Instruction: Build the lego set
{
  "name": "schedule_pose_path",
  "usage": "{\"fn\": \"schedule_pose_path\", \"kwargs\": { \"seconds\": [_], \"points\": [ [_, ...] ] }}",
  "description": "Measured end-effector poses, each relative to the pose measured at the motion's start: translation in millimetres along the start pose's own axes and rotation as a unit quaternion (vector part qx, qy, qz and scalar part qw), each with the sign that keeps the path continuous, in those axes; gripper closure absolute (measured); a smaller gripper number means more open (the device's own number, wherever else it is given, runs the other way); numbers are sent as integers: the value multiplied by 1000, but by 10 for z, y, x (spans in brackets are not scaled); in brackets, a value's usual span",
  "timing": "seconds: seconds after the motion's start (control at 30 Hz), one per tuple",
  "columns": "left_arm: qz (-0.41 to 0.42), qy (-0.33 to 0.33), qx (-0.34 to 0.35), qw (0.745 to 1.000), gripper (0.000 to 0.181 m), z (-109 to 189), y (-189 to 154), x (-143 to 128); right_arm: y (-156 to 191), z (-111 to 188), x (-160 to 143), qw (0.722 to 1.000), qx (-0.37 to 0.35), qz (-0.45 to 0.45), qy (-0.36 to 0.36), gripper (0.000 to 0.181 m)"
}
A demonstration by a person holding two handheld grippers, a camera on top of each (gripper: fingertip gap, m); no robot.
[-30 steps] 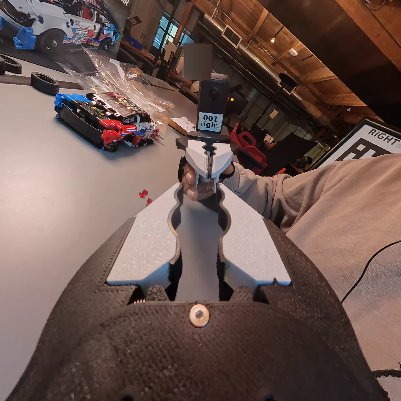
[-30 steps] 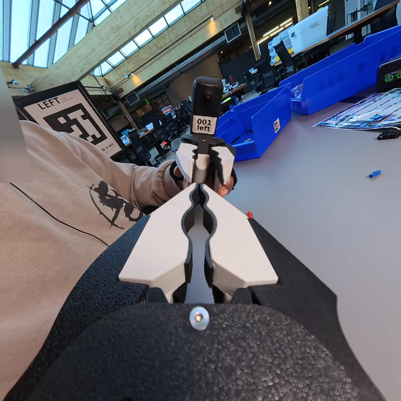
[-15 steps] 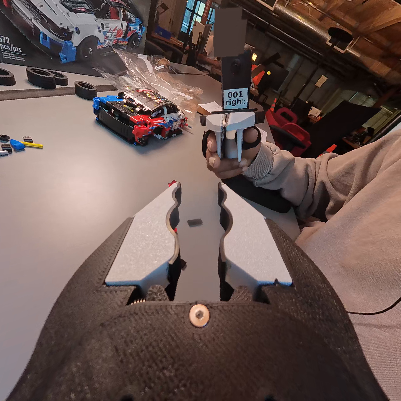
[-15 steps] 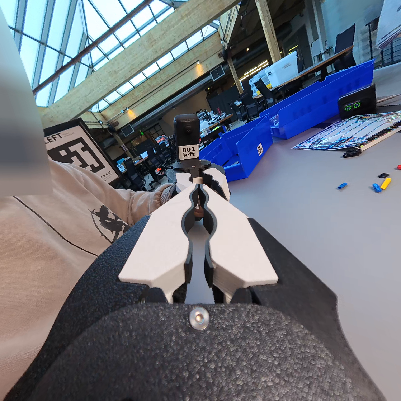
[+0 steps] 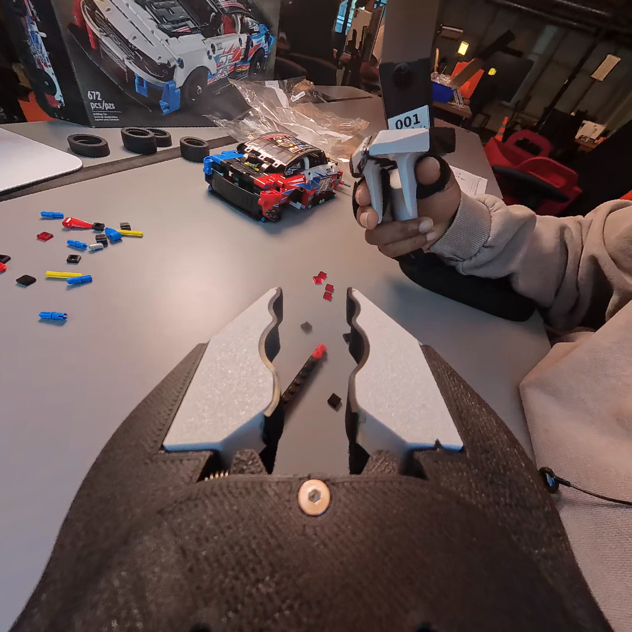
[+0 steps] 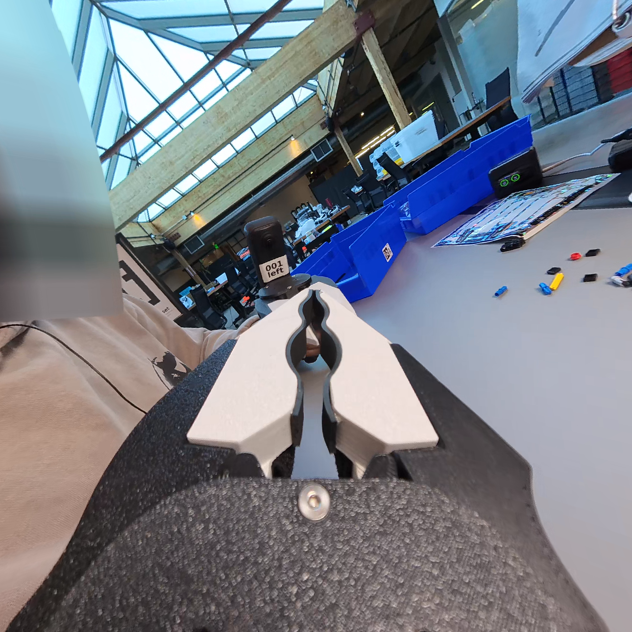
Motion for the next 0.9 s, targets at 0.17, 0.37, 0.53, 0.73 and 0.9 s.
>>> {"fn": "schedule_pose_path", "kwargs": {
  "seconds": [0.17,0.37,0.53,0.73,0.9],
  "points": [
    [-26,34,0,999,150,-71,-17,-106,-70,45,29,1000,-12,-16,-11,181],
    [-57,76,-16,995,157,-142,-76,-218,-139,109,68,999,-31,-30,-22,181],
    [-91,115,-19,989,159,-154,-72,-298,-173,147,104,998,-47,-35,-35,181],
    [-173,182,-57,966,163,-68,-120,-460,-213,208,147,995,-73,-42,-54,181],
    [-203,203,-122,950,161,-80,-267,-495,-233,251,112,994,-79,-54,-58,181]
  ]
}}
Point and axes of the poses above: each gripper's, where its closed fingertips meet, z back along the fingers, x out of its top, y = z × x across the jaws, the point moved 4 cm from there along z, back along the fingers, and after that the axes turned 6 degrees about y, right-handed, at the moved point
